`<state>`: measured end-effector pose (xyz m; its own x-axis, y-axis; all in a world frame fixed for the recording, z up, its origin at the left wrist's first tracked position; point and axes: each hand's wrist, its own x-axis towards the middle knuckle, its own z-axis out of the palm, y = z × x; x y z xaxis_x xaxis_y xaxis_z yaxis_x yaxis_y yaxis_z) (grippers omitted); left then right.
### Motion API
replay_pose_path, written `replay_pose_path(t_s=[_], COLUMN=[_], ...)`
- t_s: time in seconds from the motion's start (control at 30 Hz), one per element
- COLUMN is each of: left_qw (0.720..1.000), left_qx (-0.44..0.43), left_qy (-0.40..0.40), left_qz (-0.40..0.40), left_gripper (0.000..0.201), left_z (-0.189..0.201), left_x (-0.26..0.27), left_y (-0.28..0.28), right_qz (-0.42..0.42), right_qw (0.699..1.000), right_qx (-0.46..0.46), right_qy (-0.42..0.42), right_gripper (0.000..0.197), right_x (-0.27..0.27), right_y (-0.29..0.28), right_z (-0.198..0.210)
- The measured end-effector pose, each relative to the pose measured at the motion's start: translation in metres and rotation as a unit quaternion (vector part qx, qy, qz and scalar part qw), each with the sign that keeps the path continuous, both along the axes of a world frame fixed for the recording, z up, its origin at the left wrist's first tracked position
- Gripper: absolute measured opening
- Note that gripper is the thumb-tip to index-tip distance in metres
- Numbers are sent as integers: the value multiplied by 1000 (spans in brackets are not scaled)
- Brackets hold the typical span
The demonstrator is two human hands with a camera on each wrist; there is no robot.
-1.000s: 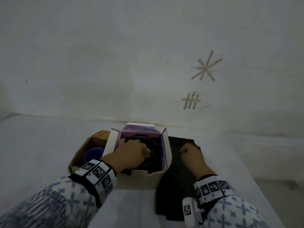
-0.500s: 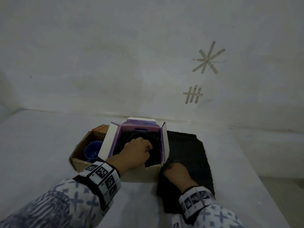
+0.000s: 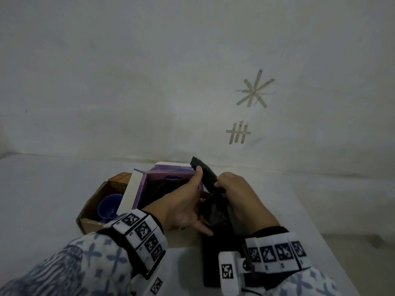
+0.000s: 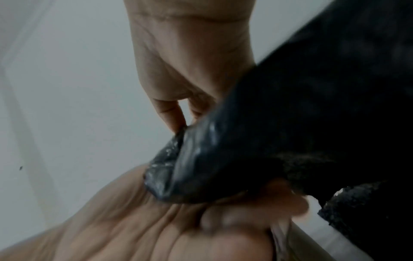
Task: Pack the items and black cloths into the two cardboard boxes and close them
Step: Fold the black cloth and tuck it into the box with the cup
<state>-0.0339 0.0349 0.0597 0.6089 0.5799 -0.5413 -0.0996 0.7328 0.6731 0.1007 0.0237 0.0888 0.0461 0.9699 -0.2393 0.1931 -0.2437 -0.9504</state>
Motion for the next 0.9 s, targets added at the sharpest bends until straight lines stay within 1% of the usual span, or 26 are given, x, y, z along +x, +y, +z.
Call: replay_pose_path(t_s=[0.03, 0.07, 0.1, 0.17, 0.2, 0.23, 0.27, 0.3, 0.37, 0.4, 0.43, 0.47, 0.53, 0.6, 0.63, 0.67, 0.7, 0.73, 0.8, 0.83, 0.9], left_qw=[999, 995, 991, 989, 987, 985, 982, 979, 970, 964, 958, 949, 936, 928, 925, 925, 925, 927, 931, 931, 923], left_qx=[-22, -45, -59, -44, -30, -16, -5, 5, 34, 54, 81, 107, 146, 169, 176, 183, 191, 197, 207, 213, 221], left_qy=[-23, -41, -51, -28, -14, -8, -14, -29, -83, -107, -129, -150, -178, -187, -189, -187, -179, -169, -130, -106, -79], left_qz=[36, 74, 105, 140, 156, 171, 186, 199, 224, 236, 244, 254, 267, 275, 278, 276, 274, 272, 270, 277, 304], left_gripper=[83, 72, 57, 26, 20, 19, 21, 24, 24, 22, 23, 25, 28, 22, 25, 27, 27, 26, 30, 33, 43], left_z=[2, 2, 2, -1, -1, 1, 5, 10, 24, 32, 40, 46, 55, 61, 61, 61, 59, 56, 50, 46, 40], left_x=[4, 7, 10, 12, 12, 11, 9, 5, -4, -11, -19, -27, -43, -58, -66, -72, -79, -86, -98, -104, -117], left_y=[0, 0, 0, 3, 3, 4, 5, 5, 7, 8, 10, 12, 15, 15, 16, 16, 17, 18, 20, 21, 25], right_qz=[13, 16, 10, -23, -45, -74, -98, -112, -108, -94, -77, -61, -27, -5, -2, -2, 3, 9, 11, 8, 16], right_qw=[1000, 1000, 1000, 999, 998, 996, 991, 983, 960, 958, 966, 977, 992, 990, 982, 975, 969, 969, 978, 981, 980], right_qx=[2, 4, 11, 29, 39, 55, 70, 74, 28, -12, -49, -81, -115, -99, -79, -56, -36, -15, 48, 87, 158], right_qy=[-9, -18, -24, -10, -1, -16, -60, -127, -257, -272, -243, -190, -48, 104, 169, 217, 243, 247, 203, 174, 117], right_gripper=[11, 14, 17, 14, 13, 15, 20, 26, 38, 46, 53, 57, 57, 53, 53, 58, 64, 71, 78, 77, 68], right_x=[-5, -8, -9, -5, 0, 7, 16, 26, 43, 49, 52, 51, 42, 26, 16, 7, -4, -15, -32, -41, -55], right_y=[-4, -7, -8, -7, -5, -2, 2, 5, 8, 7, 7, 6, 5, 9, 12, 16, 20, 24, 32, 36, 43], right_z=[-2, -2, -3, -3, 0, 0, 0, 2, 5, 8, 11, 15, 24, 30, 33, 34, 37, 39, 44, 47, 55])
